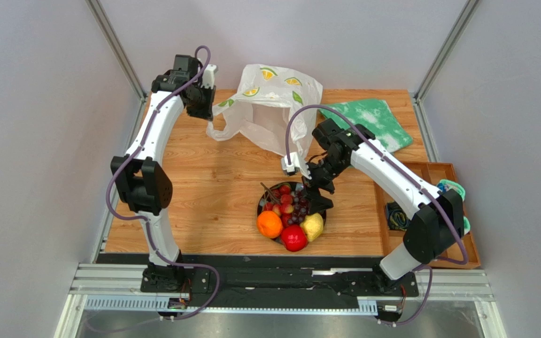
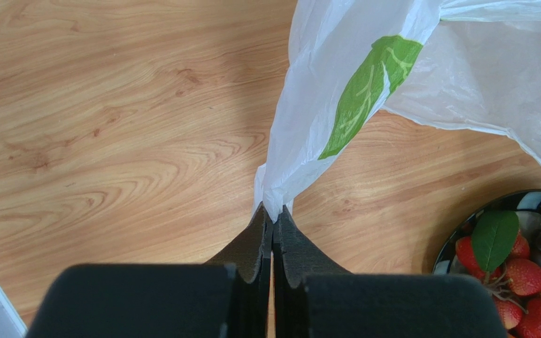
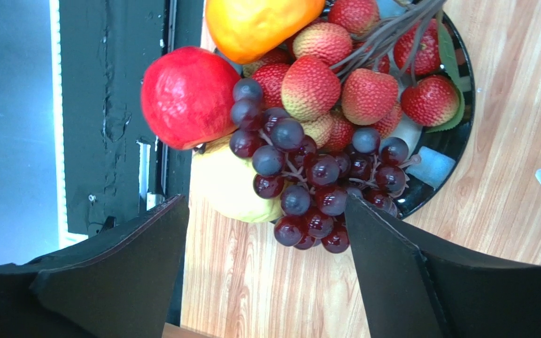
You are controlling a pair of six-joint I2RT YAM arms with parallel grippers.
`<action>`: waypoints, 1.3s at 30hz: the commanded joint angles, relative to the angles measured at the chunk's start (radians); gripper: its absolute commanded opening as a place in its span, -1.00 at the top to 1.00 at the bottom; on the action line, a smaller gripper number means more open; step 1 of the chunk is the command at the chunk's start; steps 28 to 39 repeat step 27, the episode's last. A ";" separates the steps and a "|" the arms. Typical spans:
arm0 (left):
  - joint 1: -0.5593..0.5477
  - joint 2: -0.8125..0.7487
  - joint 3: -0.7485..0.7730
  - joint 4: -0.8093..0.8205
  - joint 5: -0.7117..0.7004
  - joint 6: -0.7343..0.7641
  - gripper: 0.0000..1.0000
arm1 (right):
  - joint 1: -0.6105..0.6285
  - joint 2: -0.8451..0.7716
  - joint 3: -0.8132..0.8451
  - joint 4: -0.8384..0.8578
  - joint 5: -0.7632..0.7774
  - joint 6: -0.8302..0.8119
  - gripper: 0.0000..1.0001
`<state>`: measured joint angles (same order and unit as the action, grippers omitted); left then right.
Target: Take the fake fruits out of the plastic bag
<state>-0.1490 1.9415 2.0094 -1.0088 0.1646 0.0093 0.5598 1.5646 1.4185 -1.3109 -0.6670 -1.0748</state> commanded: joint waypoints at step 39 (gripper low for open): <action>0.009 -0.314 0.059 -0.007 -0.013 0.089 -0.93 | -0.308 0.040 0.158 0.473 0.491 0.866 -1.00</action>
